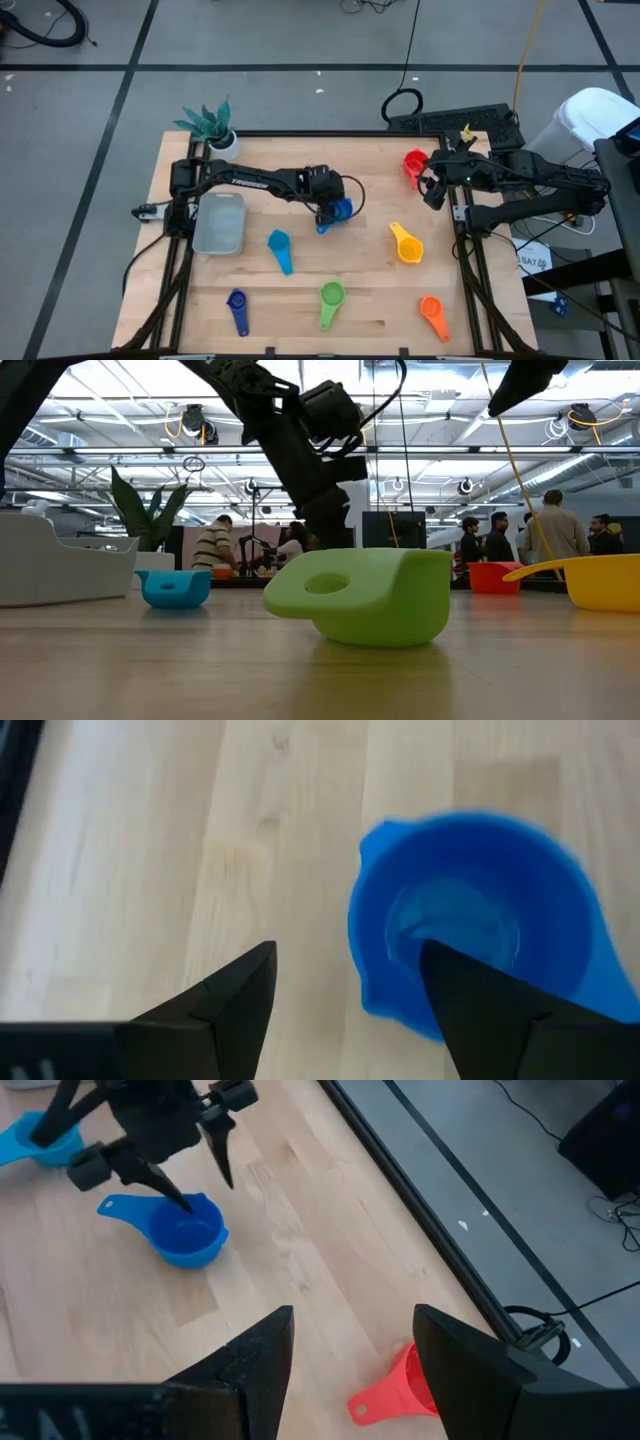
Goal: Nest measuring cups in basket
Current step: Move the top light blue measuring cup to the top left of the table
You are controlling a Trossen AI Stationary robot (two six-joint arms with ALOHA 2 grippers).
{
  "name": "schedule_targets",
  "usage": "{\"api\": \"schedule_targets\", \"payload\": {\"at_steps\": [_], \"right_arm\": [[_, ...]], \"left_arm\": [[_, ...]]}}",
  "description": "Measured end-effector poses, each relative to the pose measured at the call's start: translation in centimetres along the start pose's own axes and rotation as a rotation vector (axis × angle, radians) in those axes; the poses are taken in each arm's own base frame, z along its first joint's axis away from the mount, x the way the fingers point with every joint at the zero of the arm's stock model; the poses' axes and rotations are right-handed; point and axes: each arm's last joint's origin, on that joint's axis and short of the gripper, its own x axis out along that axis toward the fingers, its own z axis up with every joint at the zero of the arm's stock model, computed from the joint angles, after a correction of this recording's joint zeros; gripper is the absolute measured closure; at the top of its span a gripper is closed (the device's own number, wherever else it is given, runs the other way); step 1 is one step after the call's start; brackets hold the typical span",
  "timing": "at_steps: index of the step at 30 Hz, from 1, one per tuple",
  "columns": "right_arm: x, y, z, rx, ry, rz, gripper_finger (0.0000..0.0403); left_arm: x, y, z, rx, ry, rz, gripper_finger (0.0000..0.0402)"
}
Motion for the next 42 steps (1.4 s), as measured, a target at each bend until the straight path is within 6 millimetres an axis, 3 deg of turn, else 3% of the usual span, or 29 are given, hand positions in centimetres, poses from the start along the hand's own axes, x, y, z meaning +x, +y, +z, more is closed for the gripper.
{"api": "schedule_targets", "payload": {"at_steps": [8, 15, 23, 27, 35, 42], "right_arm": [[0.0, 0.0, 0.2, 0.0, -0.015, 0.004, 0.0204], [0.1, 0.1, 0.3, 0.005, -0.025, 0.006, 0.0204], [0.9, 0.4, -0.4, -0.009, 0.01, -0.001, 0.0204], [1.5, 0.6, -0.9, -0.011, 0.036, 0.011, 0.0204], [1.8, 0.8, -1.2, 0.004, 0.061, 0.041, 0.0204], [1.6, 0.7, -1.3, 0.028, 0.059, 0.042, 0.0204]], "left_arm": [[1.1, 0.4, -0.3, -0.033, -0.008, -0.059, 0.0153], [3.5, -0.3, -1.7, -0.023, 0.071, -0.101, 0.0153], [3.2, -0.2, -1.6, 0.027, 0.088, -0.053, 0.0162], [3.0, -0.1, -2.0, 0.059, 0.135, -0.05, 0.0208], [2.5, -0.2, -2.6, 0.067, 0.221, -0.084, 0.0346], [2.3, -0.1, -3.5, 0.099, 0.306, -0.097, 0.0377]]}}
